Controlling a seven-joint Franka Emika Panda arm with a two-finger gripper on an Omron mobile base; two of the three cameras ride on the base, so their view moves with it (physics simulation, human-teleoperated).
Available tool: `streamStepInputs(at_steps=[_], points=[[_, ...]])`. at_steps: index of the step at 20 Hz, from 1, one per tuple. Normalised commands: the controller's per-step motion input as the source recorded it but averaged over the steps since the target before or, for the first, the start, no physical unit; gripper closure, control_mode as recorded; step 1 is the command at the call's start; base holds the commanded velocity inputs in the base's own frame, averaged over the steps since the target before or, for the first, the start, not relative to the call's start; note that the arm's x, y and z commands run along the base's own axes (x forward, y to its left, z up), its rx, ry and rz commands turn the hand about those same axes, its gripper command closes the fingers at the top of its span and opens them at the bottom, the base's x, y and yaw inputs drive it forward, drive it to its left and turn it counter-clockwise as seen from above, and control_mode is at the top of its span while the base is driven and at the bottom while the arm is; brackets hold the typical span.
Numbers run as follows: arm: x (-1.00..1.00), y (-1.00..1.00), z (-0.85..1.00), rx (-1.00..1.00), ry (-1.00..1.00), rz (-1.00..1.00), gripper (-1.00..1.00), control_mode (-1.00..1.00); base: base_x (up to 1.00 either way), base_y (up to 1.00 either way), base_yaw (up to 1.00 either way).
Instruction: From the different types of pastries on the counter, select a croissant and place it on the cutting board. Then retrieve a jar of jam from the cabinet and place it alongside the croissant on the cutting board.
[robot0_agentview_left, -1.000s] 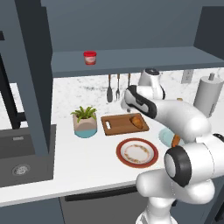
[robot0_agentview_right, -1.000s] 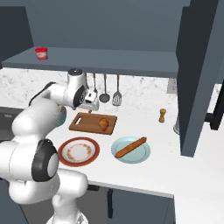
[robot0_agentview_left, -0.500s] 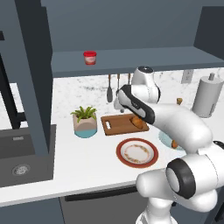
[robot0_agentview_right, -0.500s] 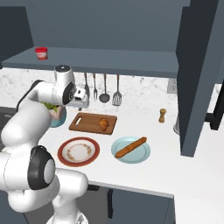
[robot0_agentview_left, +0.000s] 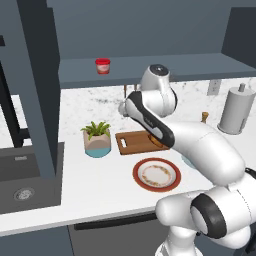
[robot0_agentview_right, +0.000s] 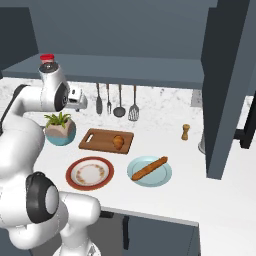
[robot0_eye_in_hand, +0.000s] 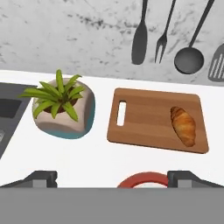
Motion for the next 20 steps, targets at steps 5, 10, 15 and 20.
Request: streamStepInputs(at_steps=[5,10,15,20], points=[[-0.16,0.22,0.78,0.03,-0.10,0.00,-1.00,-1.00,0.00,0.00,0.00],[-0.16,0.08,0.60,0.09,-0.02,0.00,-1.00,-1.00,0.00,0.00,0.00],[-0.02,0.09,0.57,0.09,-0.02,0.00,-1.00,-1.00,0.00,0.00,0.00],[0.03,0.21,0.39,0.04,-0.01,0.00,-1.00,-1.00,0.00,0.00,0.00]])
